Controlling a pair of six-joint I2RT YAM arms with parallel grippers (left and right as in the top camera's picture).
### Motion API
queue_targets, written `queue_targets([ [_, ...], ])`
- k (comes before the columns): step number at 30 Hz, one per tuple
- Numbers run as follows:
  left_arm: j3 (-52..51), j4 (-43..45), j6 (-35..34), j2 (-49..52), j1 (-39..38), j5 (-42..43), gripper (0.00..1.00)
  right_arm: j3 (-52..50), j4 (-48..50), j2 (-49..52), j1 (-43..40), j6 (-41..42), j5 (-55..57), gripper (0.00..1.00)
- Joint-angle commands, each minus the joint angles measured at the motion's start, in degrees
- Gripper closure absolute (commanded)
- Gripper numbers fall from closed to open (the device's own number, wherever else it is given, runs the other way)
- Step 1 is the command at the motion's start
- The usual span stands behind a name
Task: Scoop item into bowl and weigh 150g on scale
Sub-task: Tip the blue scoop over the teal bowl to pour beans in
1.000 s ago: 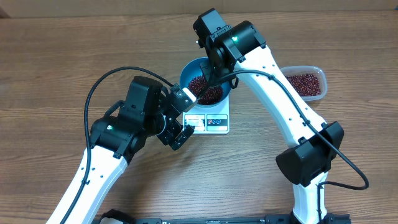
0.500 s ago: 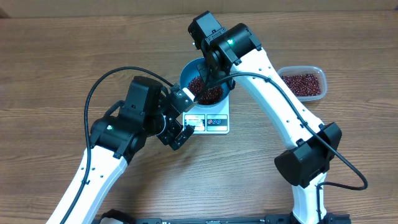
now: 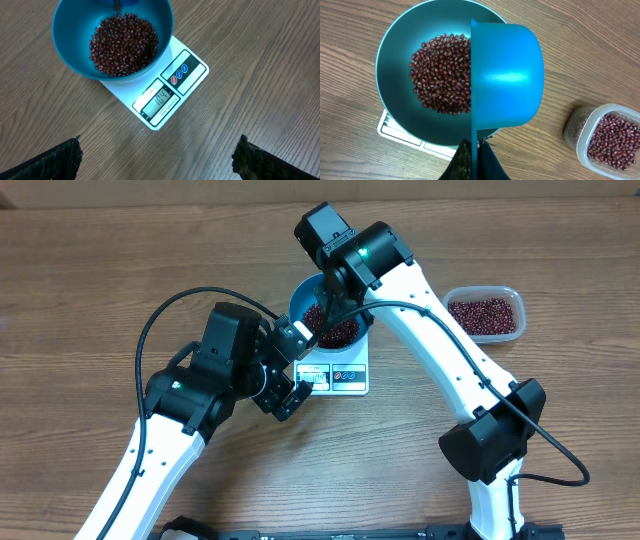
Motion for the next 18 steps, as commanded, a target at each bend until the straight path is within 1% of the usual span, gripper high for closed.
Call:
queue_targets([
  [1,0.33,0.07,-0.39,-0.02,0.31,0.04,0.01,1.55,0.52,-1.03,0.24,0.46,1.46,0.96],
  [11,0.33,0.07,-0.37,-0.02,0.31,0.04,0.01,1.55,0.59,-1.03,0.22,1.38,1.40,0.96],
  [18,0.33,0.07,-0.39,-0.02,0.31,0.04,0.00,1.57,0.46,-1.05,-1.49,3.52,-6.80,0.96],
])
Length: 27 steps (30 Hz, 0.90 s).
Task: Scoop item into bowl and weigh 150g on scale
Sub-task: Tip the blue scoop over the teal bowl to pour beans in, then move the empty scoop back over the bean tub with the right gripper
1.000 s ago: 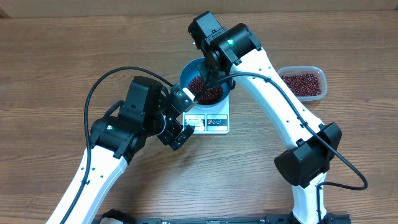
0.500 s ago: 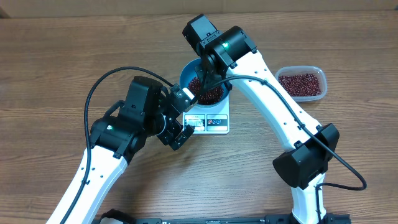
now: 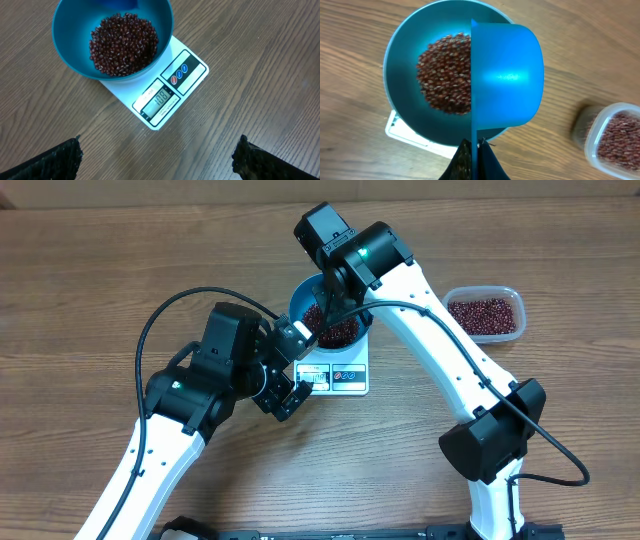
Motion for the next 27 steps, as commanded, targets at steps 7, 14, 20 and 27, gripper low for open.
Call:
queue_targets([
  [7,0.33,0.07,-0.37,-0.02,0.31,0.04,0.00,1.60,-0.37,-2.19,-5.49,6.16,-6.01,0.96],
  [14,0.33,0.07,-0.37,-0.02,0.31,0.04,0.01,2.08,-0.79,-5.73,-10.54,6.99,-4.07,0.96],
  [20,0.33,0.07,-0.39,-0.02,0.31,0.04,0.00,2.08,-3.02,-8.70,-15.13,8.07,1.88,0.96],
  [27,0.33,0.07,-0.39,-0.02,0.31,0.04,0.00,1.70,-9.01,-8.74,-20.57,13.99,8.26,0.96],
])
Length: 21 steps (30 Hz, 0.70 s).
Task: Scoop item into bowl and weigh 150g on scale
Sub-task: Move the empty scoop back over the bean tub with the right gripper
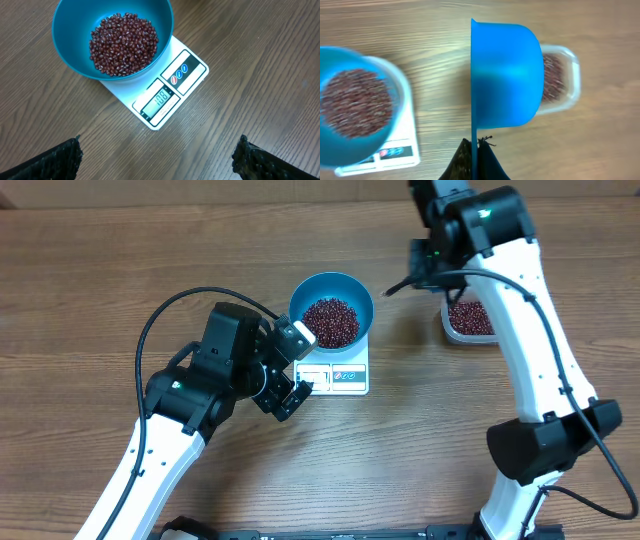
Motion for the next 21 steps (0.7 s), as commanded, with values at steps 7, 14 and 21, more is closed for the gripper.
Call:
queue_targets([
  [7,0.33,0.07,-0.37,-0.02,0.31,0.04,0.00,-0.74,-3.21,-1.01,-8.15,6.21,3.65,0.96],
  [14,0.33,0.07,-0.39,-0.02,0.31,0.04,0.00,-7.08,-1.09,-0.85,-10.97,6.19,3.50,0.96],
  [21,0.33,0.07,-0.39,-0.02,0.31,0.04,0.00,-17.05,5.29,-0.85,-11.02,6.19,3.54,0.96],
])
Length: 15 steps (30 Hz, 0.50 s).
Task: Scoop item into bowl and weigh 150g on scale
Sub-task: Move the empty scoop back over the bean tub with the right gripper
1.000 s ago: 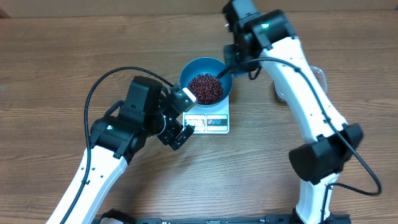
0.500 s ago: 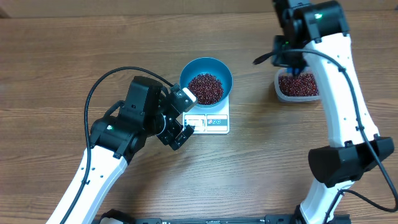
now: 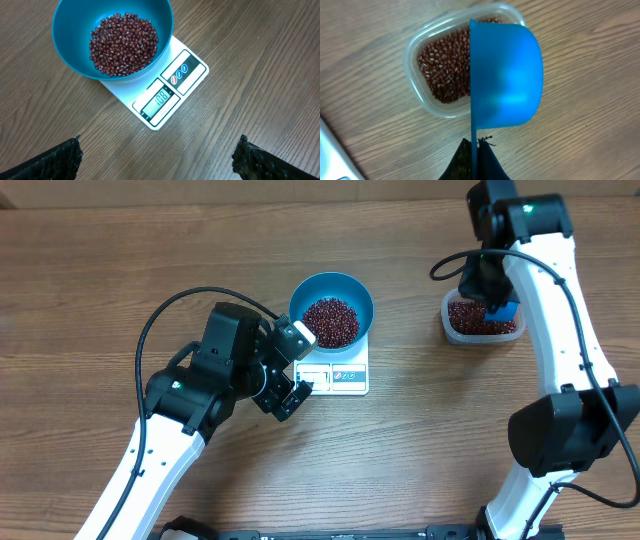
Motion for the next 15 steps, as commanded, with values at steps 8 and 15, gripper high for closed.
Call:
queue_targets([
  [8,0.35,0.07,-0.35,-0.02,0.31,0.07,0.00,-10.40,7.61,-0.85,-0.04,0.24,1.09,0.96],
  [15,0.35,0.07,-0.35,-0.02,0.31,0.07,0.00,-11.30,11.13,-0.83,-0.04,-0.20,4.33,0.96],
])
